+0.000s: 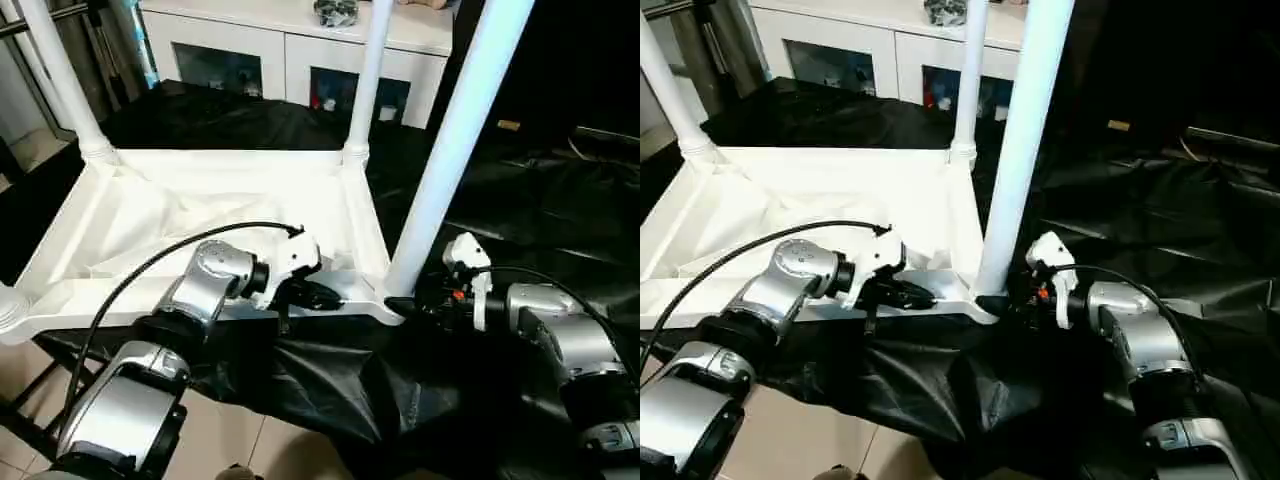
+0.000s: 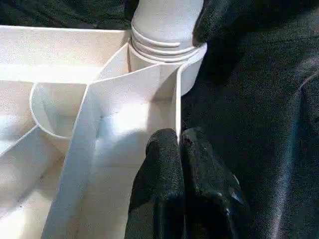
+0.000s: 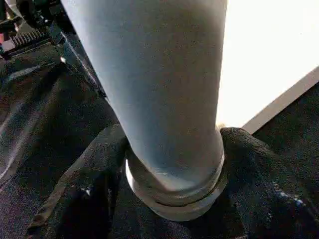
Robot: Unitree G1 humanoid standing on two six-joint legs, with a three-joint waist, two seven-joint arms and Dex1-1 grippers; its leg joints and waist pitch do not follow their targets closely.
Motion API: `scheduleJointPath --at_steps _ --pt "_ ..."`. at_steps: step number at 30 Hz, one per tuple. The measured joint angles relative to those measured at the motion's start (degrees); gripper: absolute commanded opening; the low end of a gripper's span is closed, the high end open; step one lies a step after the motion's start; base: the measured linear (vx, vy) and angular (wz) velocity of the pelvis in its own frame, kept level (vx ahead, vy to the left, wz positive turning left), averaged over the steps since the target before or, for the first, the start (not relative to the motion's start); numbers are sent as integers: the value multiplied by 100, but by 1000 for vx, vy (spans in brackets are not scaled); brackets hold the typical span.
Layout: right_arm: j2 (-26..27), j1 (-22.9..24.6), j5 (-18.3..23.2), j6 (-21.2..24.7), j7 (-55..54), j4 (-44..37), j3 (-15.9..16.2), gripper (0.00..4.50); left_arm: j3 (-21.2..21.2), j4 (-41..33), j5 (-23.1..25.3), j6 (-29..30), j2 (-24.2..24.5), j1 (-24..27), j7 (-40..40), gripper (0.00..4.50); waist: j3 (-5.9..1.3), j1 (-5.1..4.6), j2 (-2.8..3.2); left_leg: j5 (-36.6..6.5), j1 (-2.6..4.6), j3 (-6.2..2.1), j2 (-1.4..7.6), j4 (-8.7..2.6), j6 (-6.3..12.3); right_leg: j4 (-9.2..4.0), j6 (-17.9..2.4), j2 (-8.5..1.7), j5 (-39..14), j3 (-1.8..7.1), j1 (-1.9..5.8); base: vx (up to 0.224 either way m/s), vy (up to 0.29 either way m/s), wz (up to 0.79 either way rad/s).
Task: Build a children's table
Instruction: Rotate leg to tighten
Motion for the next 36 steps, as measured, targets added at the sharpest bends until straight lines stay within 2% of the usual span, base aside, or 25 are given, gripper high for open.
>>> scheduleJointPath --at_steps 4,9,13,17,18,20,22,23,25,30,36 --pt "349 -15 -21 -53 -637 157 -212 263 52 30 83 51 -57 -1 443 0 -2 -35 1 2 16 0 0 9 0 6 0 0 1 1 11 0 0 0" --pt "1041 -417 -184 -233 -2297 778 -481 259 228 182 229 339 -377 -74 1586 0 -4 -178 0 2 30 -1 -4 32 -1 -5 21 -6 -11 3 25 0 0 0" --pt "1417 -676 -223 -270 -3295 1116 -756 258 316 199 244 544 -725 -74 2161 0 -5 -284 -2 0 22 -2 -6 48 2 -7 20 -9 -10 6 22 0 0 0" --pt "1703 -874 -323 -477 -3900 1402 -853 258 390 197 248 644 -827 -84 2459 0 -11 -302 5 0 29 -2 -6 19 1 2 15 -7 -5 1 18 0 0 0" --pt "1727 -885 -324 -552 -3951 1450 -856 292 397 196 249 644 -831 -84 2483 0 -13 -301 9 0 29 -2 -6 12 0 1 14 -7 -5 0 17 0 0 0" --pt "1755 -903 -321 -682 -4014 1537 -867 326 398 196 252 644 -846 -84 2526 0 -17 -297 17 0 29 -2 -6 7 0 1 10 -6 -2 0 17 0 0 0" --pt "1748 -909 -334 -735 -4019 1589 -872 335 392 191 287 628 -885 -91 2534 0 -17 -293 18 -1 26 -2 -6 5 -1 -1 -2 -6 5 0 15 0 0 0" --pt "1702 -906 -369 -736 -4004 1602 -865 360 371 186 303 611 -919 -99 2532 0 -15 -271 22 -1 18 -2 -6 6 0 -3 -2 -6 5 0 12 0 0 0" --pt "1575 -871 -408 -740 -3832 1571 -836 360 314 179 303 591 -943 -116 2523 0 -12 -231 27 -1 9 -2 -8 5 1 -5 -2 -7 4 3 9 0 0 0" --pt "691 -369 -261 -718 -2515 955 -709 360 207 178 290 431 -1000 -138 2302 0 -5 -76 31 -8 -14 0 -8 2 12 -16 3 -8 0 3 1 0 0 0" --pt "14 -35 171 -539 -1316 344 -755 360 161 193 292 340 -1005 -145 2267 0 9 -64 53 -7 -12 0 -3 13 14 -5 3 -7 0 0 1 0 0 0"
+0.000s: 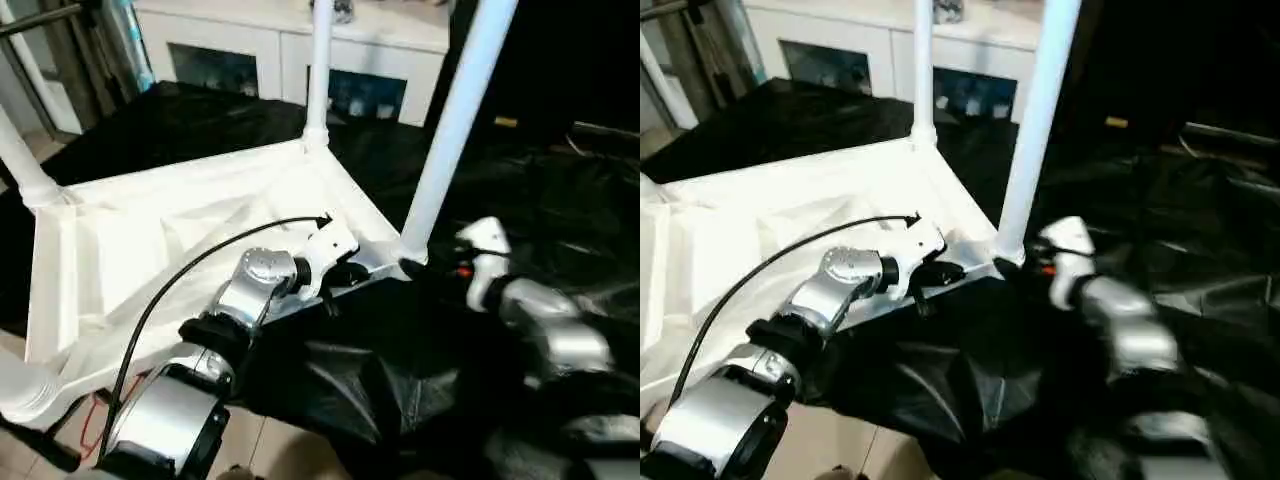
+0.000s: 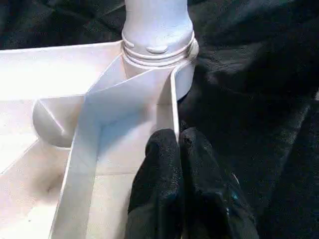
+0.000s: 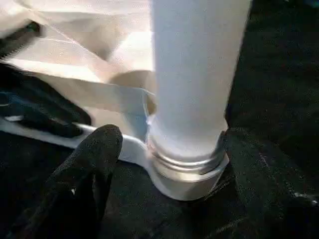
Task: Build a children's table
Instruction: Rotate leg to tighten
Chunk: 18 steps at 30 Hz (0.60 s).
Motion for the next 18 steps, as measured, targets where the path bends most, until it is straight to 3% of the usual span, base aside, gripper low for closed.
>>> scheduleJointPath --at_steps 5,11,13,18 --pt "-415 300 257 263 589 -479 -53 360 -9 74 -2 -143 -3 -13 -125 0 8 9 19 0 -2 0 -1 3 0 -2 1 -1 0 1 3 0 0 0" --pt "-457 583 629 779 1059 -1175 86 360 -67 75 -4 -285 -8 -13 -250 0 19 38 45 1 -6 -2 0 3 1 -1 1 -1 -1 -3 1 0 0 0" --pt "-451 602 643 870 1123 -1302 168 369 -64 74 -33 -272 -12 -13 -323 44 20 39 45 1 -7 -2 0 3 1 -2 1 -2 -1 -3 1 0 0 0" --pt "-327 588 673 956 1037 -1470 222 369 63 -222 -365 -258 -96 -142 -554 91 23 55 38 -1 -11 -3 0 11 1 -2 1 -3 -1 -3 0 0 0 0"
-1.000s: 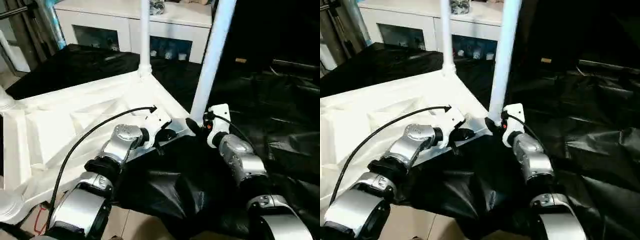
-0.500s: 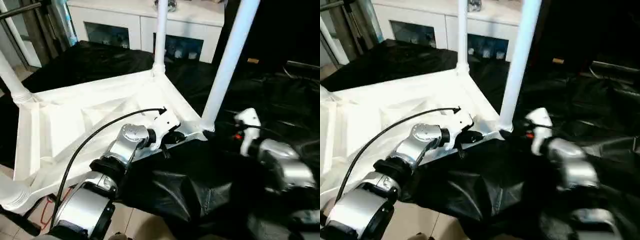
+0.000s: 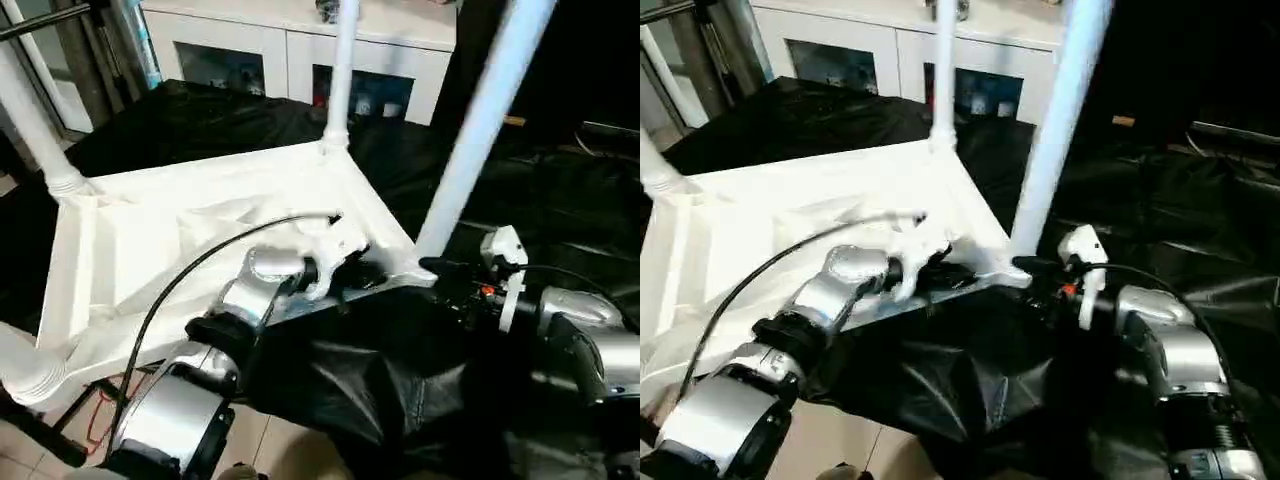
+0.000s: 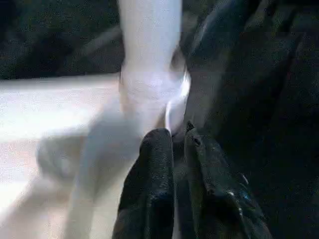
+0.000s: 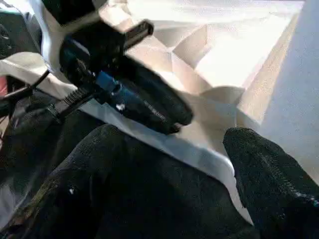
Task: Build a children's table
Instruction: Rotate leg to tighten
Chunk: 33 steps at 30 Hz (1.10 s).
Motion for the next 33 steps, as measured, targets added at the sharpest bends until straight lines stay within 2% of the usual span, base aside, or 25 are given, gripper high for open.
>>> scheduleJointPath --at_steps 2,5,7,9,11,12,14,16,18,24,28,30,33 --pt "180 -51 -43 -19 -153 3 90 369 40 -128 -45 38 13 -44 -29 98 -2 -45 3 0 3 0 0 -1 0 4 0 0 0 0 0 0 0 0" --pt "455 -172 -131 -72 -498 85 133 369 72 -323 -166 403 210 -11 -122 131 -2 -111 5 1 10 0 3 -6 -2 10 0 4 1 -1 -4 0 0 0" --pt "672 -243 -158 -76 -668 126 147 369 165 -591 -242 818 468 62 -186 141 -2 -157 4 2 14 -1 7 -12 -4 11 0 11 1 0 -5 0 0 0" --pt "871 -328 -181 -110 -839 199 224 369 314 -917 -327 1271 828 147 -239 175 0 -196 5 4 16 -3 9 -17 -8 11 0 13 1 -1 -5 0 0 0" --pt "1118 -415 -255 -185 -1063 308 270 369 435 -1348 -407 1750 1267 333 -400 182 2 -229 2 3 15 -2 8 -20 -9 9 -1 12 -1 2 -7 0 0 0" --pt "1205 -450 -263 -202 -1153 363 275 369 474 -1485 -417 1919 1440 407 -462 182 3 -233 1 3 13 -2 8 -21 -9 8 -1 12 -1 1 -8 0 0 0" --pt "1323 -502 -272 -248 -1300 496 280 369 542 -1733 -421 2202 1761 572 -600 220 6 -219 -4 2 7 -1 6 -21 -10 1 -2 11 -1 2 -9 0 0 0" --pt "1487 -632 -310 -299 -1463 641 300 369 609 -2121 -433 2456 2035 828 -710 225 9 -220 -9 2 7 0 5 -21 -10 2 -2 11 -2 6 -9 0 0 0" --pt "1736 -766 -435 -444 -1768 845 314 369 665 -2617 -459 2727 2335 1121 -770 253 14 -227 -17 3 8 0 6 -22 -11 5 -2 11 -2 5 -9 0 0 0" --pt "2309 -1234 -753 -846 -3024 1778 281 369 937 -4025 -1014 3561 2535 1652 -807 300 17 -214 -19 9 11 3 5 -18 -19 10 -3 11 -1 17 -5 0 0 0" --pt "2646 -1593 -810 -1101 -4026 2459 47 369 1258 -5042 -1869 4312 2387 2026 -947 329 17 -244 -22 9 15 9 4 -19 -20 15 -3 12 -1 23 -6 0 0 0" --pt "2707 -1785 -865 -1217 -4578 2854 -93 369 1175 -5625 -2197 4608 2421 2309 -1149 349 17 -237 -22 9 19 14 4 -22 -21 17 -2 13 -2 25 -6 0 0 0" --pt "2685 -1962 -950 -1397 -5070 3203 -214 369 870 -5775 -2099 4665 2594 2604 -1194 367 16 -221 -23 11 20 12 4 -20 -23 21 4 14 -5 25 -3 0 0 0"
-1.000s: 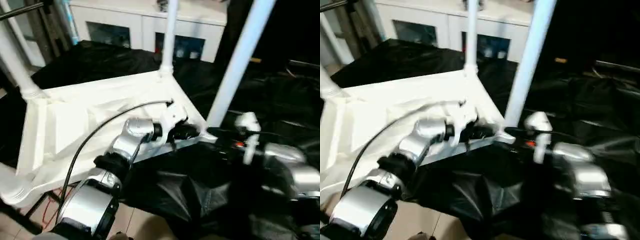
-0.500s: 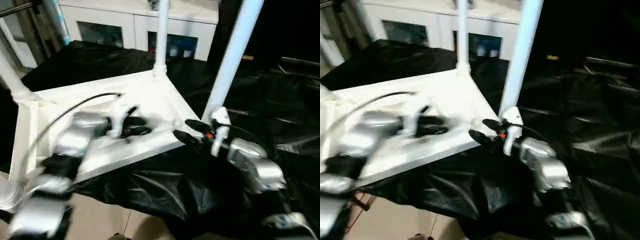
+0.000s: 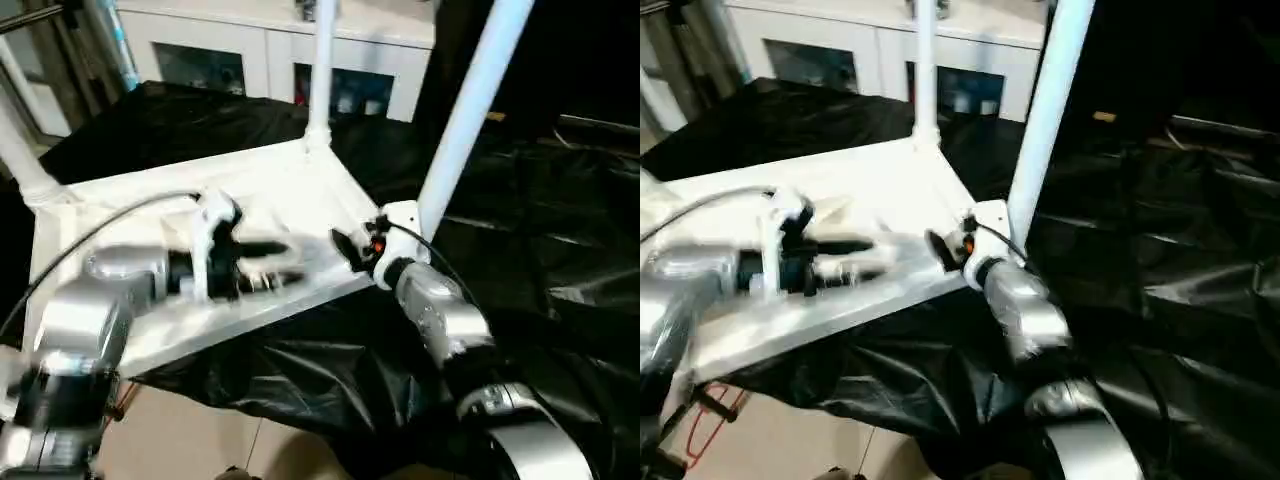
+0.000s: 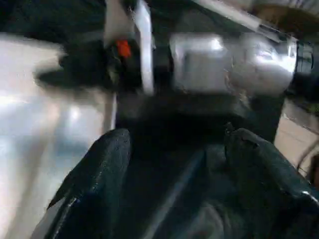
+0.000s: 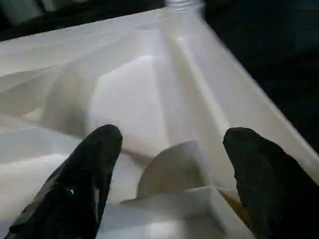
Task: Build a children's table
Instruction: Rotate leg to tighten
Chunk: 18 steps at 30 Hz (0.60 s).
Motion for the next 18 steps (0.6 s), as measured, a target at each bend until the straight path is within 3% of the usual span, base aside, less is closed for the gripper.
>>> scheduleJointPath --at_steps 6,8,18 --pt "-141 -259 -22 -299 -590 578 -208 369 -521 47 528 -246 11 205 493 407 -2 4 -5 0 -1 0 -4 15 0 1 4 0 -2 13 14 0 0 0" --pt "-219 -406 -21 -387 -707 830 -318 369 -577 82 606 -297 15 198 690 448 -1 6 -4 0 -2 0 -4 18 1 6 5 0 -2 13 13 0 0 0" --pt "-830 -638 -1 -582 -986 1370 -625 369 -880 124 815 -558 83 173 859 450 1 4 0 0 -10 -2 0 52 2 46 15 0 -9 16 7 0 0 0"
